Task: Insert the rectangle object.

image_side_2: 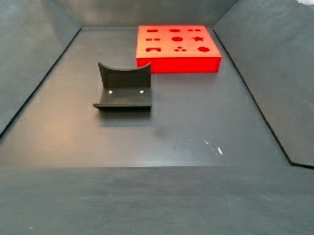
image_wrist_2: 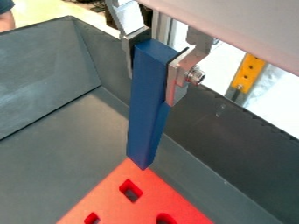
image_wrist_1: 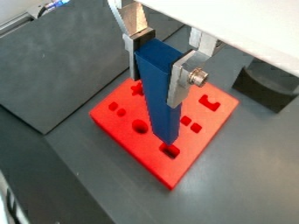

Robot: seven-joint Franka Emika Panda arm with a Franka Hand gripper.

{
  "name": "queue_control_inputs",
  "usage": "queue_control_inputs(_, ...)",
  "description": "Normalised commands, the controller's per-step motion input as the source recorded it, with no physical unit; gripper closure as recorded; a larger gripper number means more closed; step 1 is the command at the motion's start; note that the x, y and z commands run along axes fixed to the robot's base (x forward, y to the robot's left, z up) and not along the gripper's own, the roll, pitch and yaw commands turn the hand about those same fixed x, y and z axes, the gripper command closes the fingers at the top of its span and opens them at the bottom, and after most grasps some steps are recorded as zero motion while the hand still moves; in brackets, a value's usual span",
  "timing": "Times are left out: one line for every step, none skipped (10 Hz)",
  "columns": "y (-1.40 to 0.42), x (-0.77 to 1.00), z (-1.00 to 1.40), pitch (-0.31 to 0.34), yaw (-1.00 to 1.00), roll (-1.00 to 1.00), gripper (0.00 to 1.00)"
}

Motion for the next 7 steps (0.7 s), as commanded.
queue_control_inputs(0.00,0.22,-0.28,-0.001,0.00,-0.01,1.00)
queue_control_inputs(0.29,1.00,-0.61,0.004,0.00,-0.15,1.00)
queue_control_inputs(0.33,0.80,-0.71,0.000,0.22,-0.16,1.00)
queue_control_inputs(0.26,0.43,-0.77,0.000,0.44,-0.15,1.00)
queue_control_inputs(0.11,0.11,-0.53,0.000,0.31,-0.08,1.00)
queue_control_inputs(0.02,0.00,0.00,0.000,0.00,0.00,1.00)
queue_control_inputs(0.00,-0.26,-0.39,0.000,0.03,0.07,1.00)
